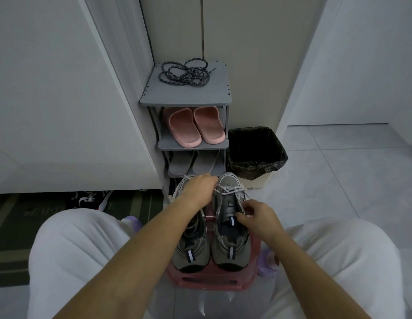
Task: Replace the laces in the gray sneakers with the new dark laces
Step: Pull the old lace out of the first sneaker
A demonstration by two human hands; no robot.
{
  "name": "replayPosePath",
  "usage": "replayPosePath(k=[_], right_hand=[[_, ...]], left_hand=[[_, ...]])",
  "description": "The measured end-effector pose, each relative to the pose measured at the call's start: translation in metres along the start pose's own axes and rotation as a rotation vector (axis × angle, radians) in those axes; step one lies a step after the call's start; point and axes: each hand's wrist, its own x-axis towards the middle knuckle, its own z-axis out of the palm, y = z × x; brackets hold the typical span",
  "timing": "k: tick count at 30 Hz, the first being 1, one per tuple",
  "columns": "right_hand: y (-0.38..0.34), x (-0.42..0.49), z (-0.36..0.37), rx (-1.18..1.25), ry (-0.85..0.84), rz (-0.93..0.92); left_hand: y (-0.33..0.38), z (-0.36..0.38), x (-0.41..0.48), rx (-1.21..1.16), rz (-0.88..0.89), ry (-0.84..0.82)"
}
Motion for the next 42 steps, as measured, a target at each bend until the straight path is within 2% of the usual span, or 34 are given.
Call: replayPosePath(k=[8, 11, 14, 20, 24, 30, 35, 42], right_hand=[[-0.001, -0.001, 0.0, -0.001, 0.001, -0.006], [-0.001, -0.001, 0.0, 0.003, 0.003, -0.005], [-0.001, 0.0, 0.0, -0.002, 0.003, -0.003], [0.0, 0.0, 0.001, -0.004, 0.004, -0.01], [0.001, 0.001, 0.0, -0.001, -0.001, -0.004], [0.002, 0.002, 0.001, 0.005, -0.004, -0.002], [0.001, 0.002, 0.002, 0.002, 0.002, 0.002], [0.001, 0.002, 0.002, -0.004, -0.006, 0.003]], left_hand=[[-0.034, -0.011, -0.008, 0.059, -0.161, 0.067], [-0.016, -0.004, -0.009, -0.018, -0.055, 0.084], [0.009, 0.005, -0.006, -0.114, 0.091, -0.006], [0.009, 0.009, -0.003, -0.179, 0.007, -0.031], [0.006, 0.007, -0.001, -0.135, 0.006, -0.068], [-0.003, 0.0, 0.003, -0.04, -0.087, -0.066], [0.015, 0.003, 0.001, -0.103, -0.027, -0.113], [0.01, 0.0, 0.001, -0.123, -0.005, -0.086]])
